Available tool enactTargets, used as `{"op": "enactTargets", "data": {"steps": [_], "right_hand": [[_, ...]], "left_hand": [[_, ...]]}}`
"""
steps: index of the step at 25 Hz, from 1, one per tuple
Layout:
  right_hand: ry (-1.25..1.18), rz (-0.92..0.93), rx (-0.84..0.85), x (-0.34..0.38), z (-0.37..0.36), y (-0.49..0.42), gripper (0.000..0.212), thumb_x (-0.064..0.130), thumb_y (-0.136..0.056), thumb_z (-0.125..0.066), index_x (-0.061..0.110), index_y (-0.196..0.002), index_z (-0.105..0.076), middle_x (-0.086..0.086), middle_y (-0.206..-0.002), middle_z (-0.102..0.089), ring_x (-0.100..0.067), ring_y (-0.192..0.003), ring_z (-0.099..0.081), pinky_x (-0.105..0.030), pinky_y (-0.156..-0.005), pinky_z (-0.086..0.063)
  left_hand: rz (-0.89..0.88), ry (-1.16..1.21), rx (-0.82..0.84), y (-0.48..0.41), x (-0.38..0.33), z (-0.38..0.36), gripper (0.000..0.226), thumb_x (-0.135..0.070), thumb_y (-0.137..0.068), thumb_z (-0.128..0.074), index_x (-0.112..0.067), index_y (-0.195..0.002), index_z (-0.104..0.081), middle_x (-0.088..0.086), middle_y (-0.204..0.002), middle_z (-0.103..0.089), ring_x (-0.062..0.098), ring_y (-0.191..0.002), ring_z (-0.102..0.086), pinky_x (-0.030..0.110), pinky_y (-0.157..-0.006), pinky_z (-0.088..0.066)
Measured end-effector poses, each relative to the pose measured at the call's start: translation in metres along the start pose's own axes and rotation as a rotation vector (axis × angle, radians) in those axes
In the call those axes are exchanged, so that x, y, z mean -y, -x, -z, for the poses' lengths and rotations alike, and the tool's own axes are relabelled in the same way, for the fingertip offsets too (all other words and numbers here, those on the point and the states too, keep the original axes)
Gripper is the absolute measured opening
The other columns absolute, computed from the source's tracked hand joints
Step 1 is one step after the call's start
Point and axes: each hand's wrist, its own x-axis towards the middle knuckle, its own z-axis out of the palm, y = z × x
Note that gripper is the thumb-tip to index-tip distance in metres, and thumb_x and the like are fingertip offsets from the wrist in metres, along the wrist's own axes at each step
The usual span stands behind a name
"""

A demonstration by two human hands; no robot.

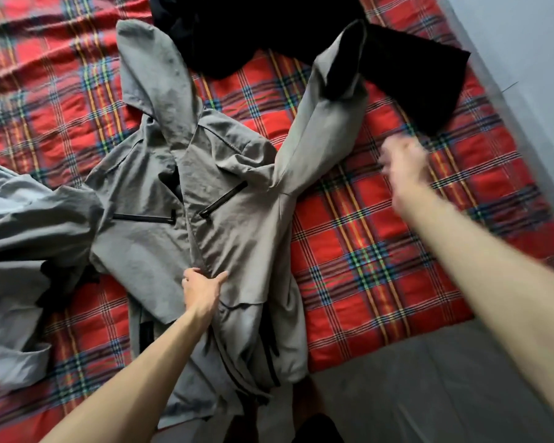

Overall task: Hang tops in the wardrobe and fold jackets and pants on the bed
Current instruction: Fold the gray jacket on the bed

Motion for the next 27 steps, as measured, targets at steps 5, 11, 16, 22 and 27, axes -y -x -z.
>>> {"op": "enactTargets", "data": {"steps": [5, 11, 16, 22, 27], "right_hand": [[0.663, -0.070, 0.443, -0.156, -0.027, 0.136, 0.043, 0.033, -0.083, -0.073, 0.013, -0.119, -0.061, -0.005, -0.106, -0.066, -0.022, -0.099, -0.061, -0.029, -0.085, -0.044], [0.822, -0.209, 0.601, -0.193, -0.038, 0.205, 0.015, 0.017, -0.088, -0.057, 0.008, -0.098, -0.063, -0.018, -0.096, -0.069, -0.036, -0.093, -0.065, -0.035, -0.074, -0.048], [0.726, -0.037, 0.279, -0.149, 0.006, 0.140, 0.024, 0.005, -0.090, -0.057, 0.011, -0.112, -0.062, -0.006, -0.093, -0.064, -0.029, -0.089, -0.060, -0.029, -0.069, -0.039], [1.033, 0.751, 0.562, -0.151, -0.045, 0.219, 0.048, 0.045, -0.077, -0.068, 0.018, -0.116, -0.061, -0.003, -0.099, -0.060, -0.023, -0.089, -0.057, -0.038, -0.076, -0.049], [1.047, 0.199, 0.622, -0.188, -0.081, 0.237, 0.031, 0.014, -0.085, -0.061, 0.016, -0.116, -0.063, -0.013, -0.108, -0.068, -0.032, -0.101, -0.063, -0.038, -0.085, -0.049]], "left_hand": [[0.067, -0.086, -0.053, -0.006, 0.007, -0.010, 0.062, -0.037, -0.084, -0.074, -0.002, -0.127, -0.045, 0.021, -0.132, -0.054, 0.037, -0.124, -0.051, 0.043, -0.099, -0.041], [0.118, -0.134, -0.051, 0.000, 0.018, -0.008, 0.061, -0.043, -0.084, -0.071, -0.002, -0.125, -0.051, 0.020, -0.131, -0.054, 0.040, -0.121, -0.052, 0.044, -0.097, -0.043], [-0.118, -0.163, -0.020, 0.006, 0.019, 0.001, 0.019, -0.031, -0.087, -0.062, -0.013, -0.082, -0.059, 0.014, -0.092, -0.068, 0.034, -0.094, -0.060, 0.038, -0.078, -0.045], [-0.274, 0.203, 0.123, 0.021, 0.012, 0.009, 0.033, -0.032, -0.087, -0.066, -0.006, -0.071, -0.054, 0.010, -0.064, -0.061, 0.013, -0.052, -0.059, 0.043, -0.068, -0.054], [-0.305, 0.489, 0.262, 0.025, 0.009, 0.020, 0.033, -0.023, -0.092, -0.064, -0.021, -0.062, -0.049, 0.001, -0.062, -0.051, 0.018, -0.066, -0.048, 0.032, -0.060, -0.045]]}}
